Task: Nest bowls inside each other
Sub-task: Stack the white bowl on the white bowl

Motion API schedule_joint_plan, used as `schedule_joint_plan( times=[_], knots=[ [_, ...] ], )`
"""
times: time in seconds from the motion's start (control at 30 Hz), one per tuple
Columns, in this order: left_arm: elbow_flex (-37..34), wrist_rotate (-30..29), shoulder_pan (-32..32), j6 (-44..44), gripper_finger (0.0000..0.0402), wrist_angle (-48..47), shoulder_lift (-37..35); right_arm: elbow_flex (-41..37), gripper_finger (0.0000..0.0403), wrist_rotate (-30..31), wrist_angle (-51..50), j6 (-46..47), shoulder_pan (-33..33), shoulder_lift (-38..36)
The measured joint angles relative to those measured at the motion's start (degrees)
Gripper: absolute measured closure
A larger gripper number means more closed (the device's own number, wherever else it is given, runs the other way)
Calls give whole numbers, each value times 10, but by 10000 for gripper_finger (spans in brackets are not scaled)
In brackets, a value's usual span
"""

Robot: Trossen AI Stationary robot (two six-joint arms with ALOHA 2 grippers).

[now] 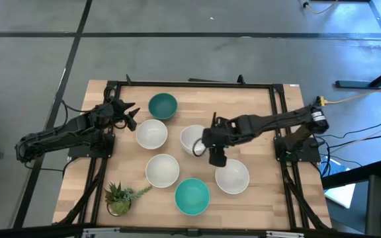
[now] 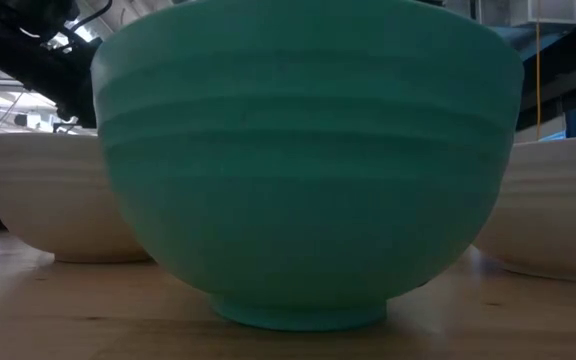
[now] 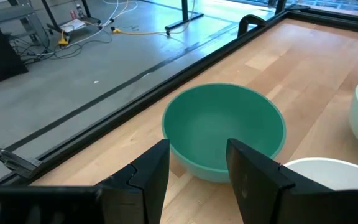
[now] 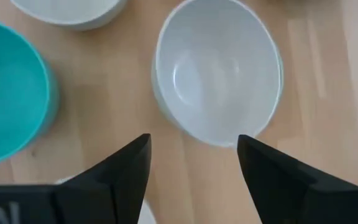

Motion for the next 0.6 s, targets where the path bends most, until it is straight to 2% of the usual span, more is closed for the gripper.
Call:
schedule_joint_plan(
  times=[0.37,0.6],
  knots=[
    [0,0,0,0,248,0,0,-257,162,0,168,126,51,-166],
    [0,0,0,0,248,-2,0,-354,162,-22,167,223,95,-186]
  ],
)
